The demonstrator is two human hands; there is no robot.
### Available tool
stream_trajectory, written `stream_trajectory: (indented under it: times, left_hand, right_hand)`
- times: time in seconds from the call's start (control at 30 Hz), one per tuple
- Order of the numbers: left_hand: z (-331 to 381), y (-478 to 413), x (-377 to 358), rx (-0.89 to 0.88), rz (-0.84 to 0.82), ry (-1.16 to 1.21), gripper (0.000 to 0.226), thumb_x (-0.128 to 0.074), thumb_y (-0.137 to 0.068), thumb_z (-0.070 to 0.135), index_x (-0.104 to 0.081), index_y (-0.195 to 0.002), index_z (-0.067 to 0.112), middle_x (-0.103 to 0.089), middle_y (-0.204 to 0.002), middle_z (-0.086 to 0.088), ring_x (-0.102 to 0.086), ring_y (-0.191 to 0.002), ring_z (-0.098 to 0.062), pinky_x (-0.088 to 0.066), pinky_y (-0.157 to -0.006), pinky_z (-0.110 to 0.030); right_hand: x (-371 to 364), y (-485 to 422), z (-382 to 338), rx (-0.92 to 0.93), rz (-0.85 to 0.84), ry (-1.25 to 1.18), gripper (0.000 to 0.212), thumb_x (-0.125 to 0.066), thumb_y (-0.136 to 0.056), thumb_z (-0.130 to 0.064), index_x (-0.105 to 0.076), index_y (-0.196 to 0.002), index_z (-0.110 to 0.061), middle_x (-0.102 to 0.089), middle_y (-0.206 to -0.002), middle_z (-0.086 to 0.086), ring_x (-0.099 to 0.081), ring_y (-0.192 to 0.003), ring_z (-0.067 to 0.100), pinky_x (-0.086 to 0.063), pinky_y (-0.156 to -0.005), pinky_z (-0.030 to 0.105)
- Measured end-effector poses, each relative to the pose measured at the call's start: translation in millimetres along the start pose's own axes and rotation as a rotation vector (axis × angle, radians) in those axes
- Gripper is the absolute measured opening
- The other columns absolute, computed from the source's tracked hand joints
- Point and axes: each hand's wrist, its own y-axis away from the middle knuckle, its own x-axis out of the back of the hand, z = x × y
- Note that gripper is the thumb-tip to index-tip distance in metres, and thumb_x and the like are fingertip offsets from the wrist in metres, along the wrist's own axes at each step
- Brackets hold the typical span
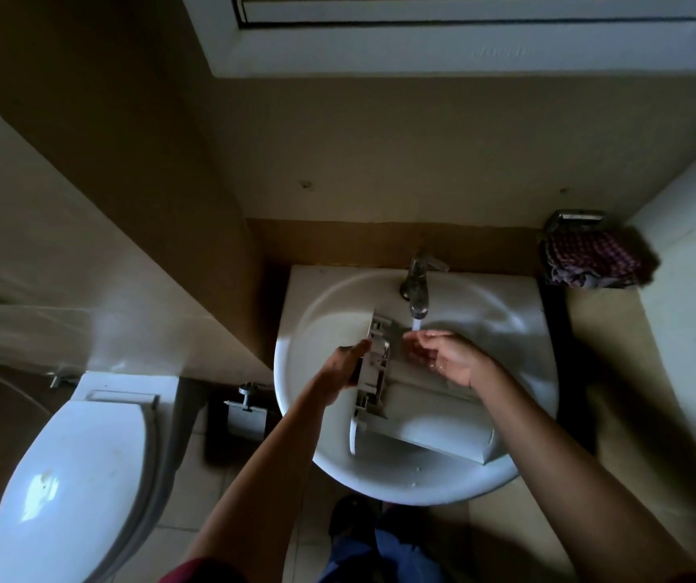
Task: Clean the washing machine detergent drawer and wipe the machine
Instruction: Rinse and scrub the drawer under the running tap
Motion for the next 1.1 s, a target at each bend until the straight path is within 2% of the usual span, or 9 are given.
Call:
stream_trajectory:
  times: [0.13, 0.3, 0.4, 0.47, 0.57, 0.7, 0.87, 1.0, 1.1]
  left_hand:
    - [4.6, 1.7, -2.7, 0.048, 0.022, 0.02, 0.039, -0.042, -0.1, 0.042, -0.064, -0.093, 0.01, -0.062, -0.073, -0.007, -0.059, -0.061, -0.017, -0.049, -0.057, -0.024]
    - [9.2, 2.8, -2.9, 0.096, 0.023, 0.073, 0.041, -0.046, -0.098, 0.04, -0.062, -0.112, 0.004, -0.065, -0.097, -0.016, -0.062, -0.075, -0.024, -0.052, -0.069, -0.031]
    - [13.1, 6.3, -3.3, 0.11, 0.001, 0.109, 0.034, -0.047, -0.099, 0.037, -0.062, -0.102, 0.007, -0.065, -0.091, -0.014, -0.063, -0.074, -0.024, -0.053, -0.067, -0.031]
    - [16.8, 8.6, -3.0, 0.129, -0.011, 0.139, 0.029, -0.049, -0.098, 0.034, -0.062, -0.096, 0.008, -0.063, -0.086, -0.012, -0.061, -0.071, -0.023, -0.052, -0.064, -0.03]
    - [20.0, 10.9, -3.3, 0.142, -0.002, 0.129, 0.026, -0.057, -0.093, 0.034, -0.063, -0.094, 0.009, -0.061, -0.083, -0.01, -0.058, -0.071, -0.022, -0.051, -0.062, -0.028]
    - [20.4, 13.0, -3.9, 0.152, -0.024, 0.137, 0.032, -0.047, -0.099, 0.036, -0.061, -0.1, 0.007, -0.062, -0.086, -0.011, -0.059, -0.074, -0.022, -0.049, -0.061, -0.029]
    - [21.2, 17.1, -2.9, 0.15, -0.039, 0.141, 0.032, -0.046, -0.099, 0.038, -0.06, -0.094, 0.011, -0.064, -0.087, -0.009, -0.061, -0.077, -0.021, -0.049, -0.063, -0.029]
    - [21.3, 17.9, -2.6, 0.151, -0.036, 0.144, 0.032, -0.048, -0.098, 0.039, -0.062, -0.096, 0.01, -0.065, -0.087, -0.009, -0.062, -0.076, -0.021, -0.05, -0.063, -0.029]
    - [21.5, 17.8, -2.4, 0.151, -0.027, 0.141, 0.031, -0.049, -0.097, 0.039, -0.062, -0.096, 0.01, -0.065, -0.086, -0.009, -0.062, -0.074, -0.021, -0.05, -0.06, -0.028]
  right_hand:
    - [-0.5, -18.9, -0.4, 0.018, 0.15, -0.509, 0.023, -0.034, -0.1, 0.001, -0.05, -0.114, 0.01, -0.061, -0.099, 0.021, -0.067, -0.076, 0.021, -0.057, -0.062, 0.024]
    - [-12.7, -46.8, -0.5, 0.022, 0.274, -0.627, 0.017, -0.036, -0.097, 0.005, -0.052, -0.092, 0.002, -0.053, -0.082, 0.014, -0.062, -0.055, 0.013, -0.05, -0.044, 0.015]
    - [-18.0, -57.6, 4.7, 0.039, 0.316, -0.714, 0.024, -0.032, -0.096, 0.008, -0.054, -0.093, -0.002, -0.051, -0.082, 0.012, -0.062, -0.059, 0.018, -0.054, -0.064, 0.013]
    - [-24.8, -50.6, 7.6, 0.006, 0.174, -0.685, 0.031, -0.03, -0.094, 0.012, -0.057, -0.103, 0.001, -0.059, -0.088, 0.016, -0.063, -0.075, 0.022, -0.05, -0.091, 0.022]
    - [-30.0, -33.8, 10.3, -0.033, -0.069, -0.416, 0.031, -0.035, -0.095, 0.004, -0.062, -0.11, 0.0, -0.071, -0.094, 0.012, -0.069, -0.085, 0.021, -0.053, -0.082, 0.033]
    - [-15.2, -41.2, 16.1, 0.021, 0.139, -0.564, 0.019, -0.044, -0.097, -0.003, -0.062, -0.102, -0.002, -0.072, -0.079, 0.01, -0.071, -0.064, 0.016, -0.057, -0.057, 0.024]
    - [-21.4, -49.8, 9.6, 0.054, 0.257, -0.686, 0.02, -0.038, -0.099, -0.002, -0.057, -0.095, 0.001, -0.068, -0.062, 0.011, -0.066, -0.047, 0.014, -0.052, -0.045, 0.019]
    - [-32.4, -52.1, 6.7, 0.087, 0.312, -0.697, 0.025, -0.037, -0.096, 0.006, -0.055, -0.114, 0.004, -0.059, -0.103, 0.014, -0.062, -0.075, 0.02, -0.055, -0.053, 0.023]
    - [-35.2, -48.8, 7.9, 0.007, 0.182, -0.498, 0.031, -0.035, -0.094, 0.009, -0.056, -0.115, 0.0, -0.064, -0.101, 0.01, -0.062, -0.085, 0.017, -0.054, -0.06, 0.021]
